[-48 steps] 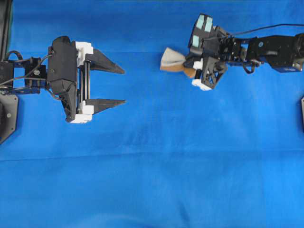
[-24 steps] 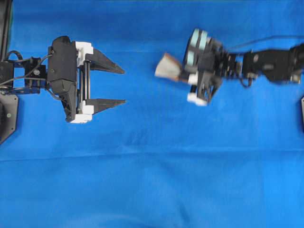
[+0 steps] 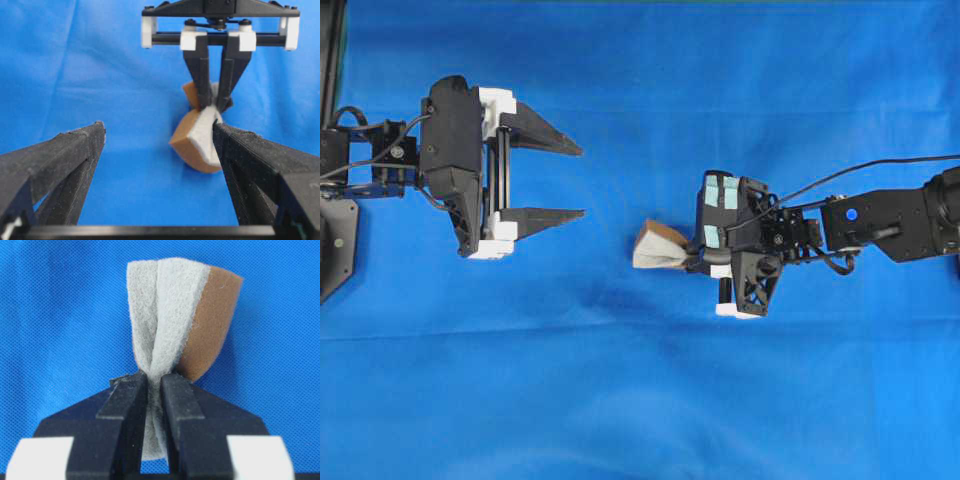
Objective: Hand over the sponge with the left arm and wipe it with the right arm.
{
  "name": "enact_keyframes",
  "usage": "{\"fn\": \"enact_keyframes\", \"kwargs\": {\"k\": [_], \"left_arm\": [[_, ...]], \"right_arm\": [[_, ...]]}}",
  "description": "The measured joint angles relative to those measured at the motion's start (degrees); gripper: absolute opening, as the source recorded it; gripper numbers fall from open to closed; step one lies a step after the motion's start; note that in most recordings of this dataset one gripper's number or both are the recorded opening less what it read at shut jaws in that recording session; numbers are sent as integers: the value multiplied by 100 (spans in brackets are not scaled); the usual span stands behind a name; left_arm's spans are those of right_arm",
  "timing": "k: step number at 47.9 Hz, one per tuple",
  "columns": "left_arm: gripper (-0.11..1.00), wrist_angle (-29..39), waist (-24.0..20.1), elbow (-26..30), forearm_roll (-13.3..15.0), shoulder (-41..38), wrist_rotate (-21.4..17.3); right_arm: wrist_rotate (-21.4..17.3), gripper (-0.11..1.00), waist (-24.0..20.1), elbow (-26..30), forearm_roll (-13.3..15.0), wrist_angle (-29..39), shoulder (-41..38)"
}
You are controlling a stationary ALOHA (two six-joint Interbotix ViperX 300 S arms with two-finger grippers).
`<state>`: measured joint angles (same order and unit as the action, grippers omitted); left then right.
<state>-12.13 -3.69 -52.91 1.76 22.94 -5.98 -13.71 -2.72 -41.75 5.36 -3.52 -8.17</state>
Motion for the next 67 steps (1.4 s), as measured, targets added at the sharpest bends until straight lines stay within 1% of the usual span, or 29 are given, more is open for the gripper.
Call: {"fn": "enact_keyframes", "kwargs": {"k": [5,9,15,20,24,32,36,43,46,50,57,67], "left_arm": [[85,9,0,0,0,0,0],[85,0,0,0,0,0,0],[85,0,0,0,0,0,0],[85,0,0,0,0,0,9],[85,0,0,0,0,0,9],[85,0,0,0,0,0,70],[85,0,0,0,0,0,79],[85,0,0,0,0,0,70],[85,0,0,0,0,0,70],[85,0,0,0,9,0,70],[85,9,0,0,0,0,88],[85,0,9,0,0,0,70]], "right_arm": [[26,15,211,0,53,88,0],[18,15,475,9,167,185,9],[26,15,914,9,475,237,18],[26,15,1389,9,765,264,26],[26,15,1749,9,896,264,26],[26,15,2276,44,1055,272,26],[26,15,2364,44,1072,272,26],[9,15,2312,44,1072,264,26],[-35,15,2232,44,1072,272,26],[-62,15,2013,44,1055,290,26],[-53,15,1415,44,914,290,35],[-53,15,272,88,519,299,35]]}}
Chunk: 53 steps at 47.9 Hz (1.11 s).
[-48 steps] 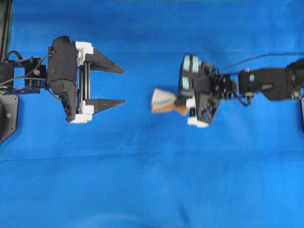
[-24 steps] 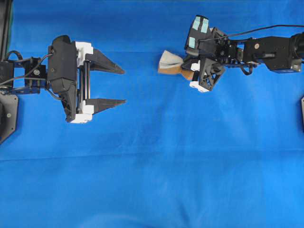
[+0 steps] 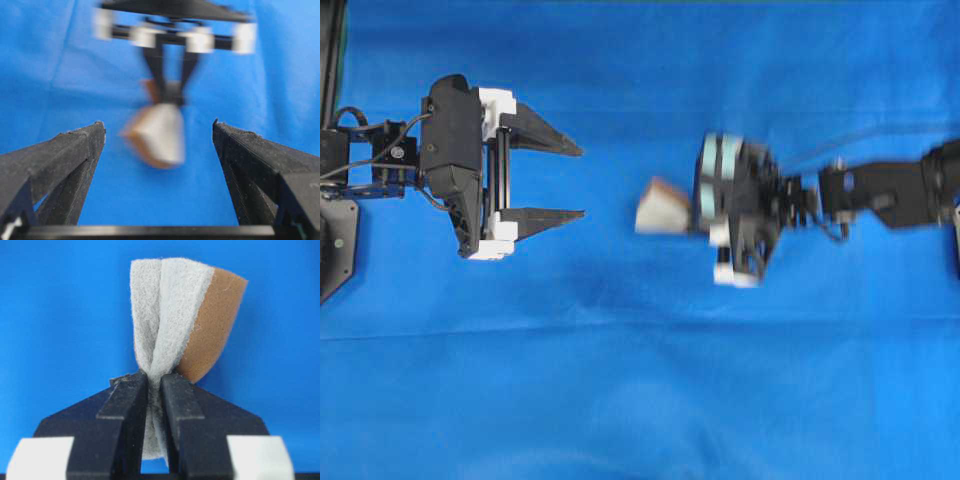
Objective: Hand over the sponge with the left arm and wipe it with the right arm.
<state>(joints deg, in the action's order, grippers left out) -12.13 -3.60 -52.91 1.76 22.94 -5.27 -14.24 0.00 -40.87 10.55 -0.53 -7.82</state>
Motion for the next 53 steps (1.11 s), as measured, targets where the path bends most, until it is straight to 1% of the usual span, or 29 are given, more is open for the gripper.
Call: {"fn": "enact_keyframes", "kwargs": {"k": [4,9,18,23,27,38,42,45,53], "left_arm": [[85,9,-9,0,9,0,0],[85,0,-9,0,9,0,0],[85,9,-9,0,9,0,0],[85,9,-9,0,0,-9,0],[85,9,-9,0,0,0,0],[85,9,0,0,0,0,0],[85,0,0,0,9,0,18],[85,9,-9,0,9,0,9],[85,9,-9,0,0,0,9]], "right_arm": [[0,15,-343,44,-149,9,0],[0,15,-571,88,-246,9,0],[0,15,-519,114,-264,26,0],[70,15,-360,114,-255,105,0],[70,15,-167,114,-158,185,0],[70,15,738,88,141,229,0],[79,15,1011,88,202,229,0],[79,15,1116,79,264,220,0],[97,15,1125,88,316,220,0]]}}
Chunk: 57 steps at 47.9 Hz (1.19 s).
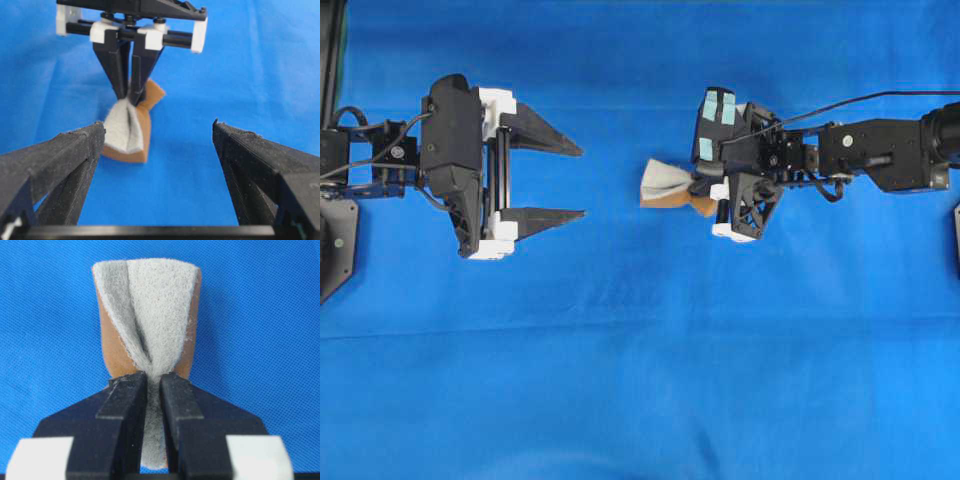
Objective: Hand over the sponge with the left arm and wipe it with the right arm.
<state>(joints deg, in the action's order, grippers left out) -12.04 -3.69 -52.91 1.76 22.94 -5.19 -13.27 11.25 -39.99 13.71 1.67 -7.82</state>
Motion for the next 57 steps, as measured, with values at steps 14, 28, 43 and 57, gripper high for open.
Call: {"fn": "enact_keyframes", "kwargs": {"k": [14,28,43,57], "left_arm": [[85,0,0,0,0,0,-9],[85,0,0,0,0,0,0],[85,0,0,0,9,-9,0],[85,0,0,0,9,-9,0]], "right_arm": [[-70,15,-123,-9,0,-132,0],[-79,15,-141,-9,-18,-158,0],[-62,63,-158,-9,-18,-149,0],[-44,74,-176,-9,-18,-141,158]]}}
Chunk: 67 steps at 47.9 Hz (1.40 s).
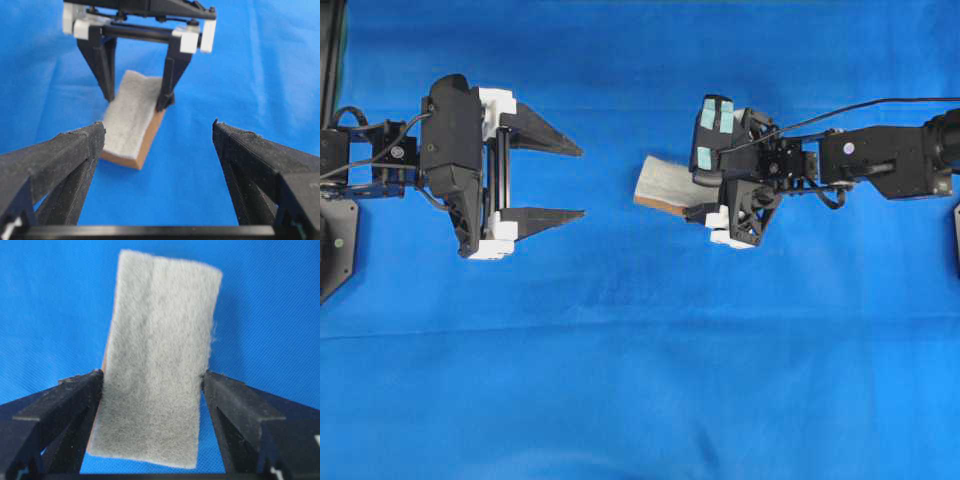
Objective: Hand over the sponge with the left arm and wipe it with the right arm.
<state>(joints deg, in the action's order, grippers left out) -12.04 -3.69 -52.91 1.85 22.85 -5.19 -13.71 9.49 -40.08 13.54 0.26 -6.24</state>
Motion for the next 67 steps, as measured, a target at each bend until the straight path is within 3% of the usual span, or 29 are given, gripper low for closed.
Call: {"fn": "enact_keyframes", "kwargs": {"k": [28,56,67], "left_arm": [[85,0,0,0,0,0,9],[85,-9,9,-26,0,44,0],[85,185,9,-290,0,615,123]], "right_arm": [[26,73,-281,-9,44,519,1828],[26,73,-378,-105,44,589,1986],[26,73,-378,-308,35,870,2619]]}}
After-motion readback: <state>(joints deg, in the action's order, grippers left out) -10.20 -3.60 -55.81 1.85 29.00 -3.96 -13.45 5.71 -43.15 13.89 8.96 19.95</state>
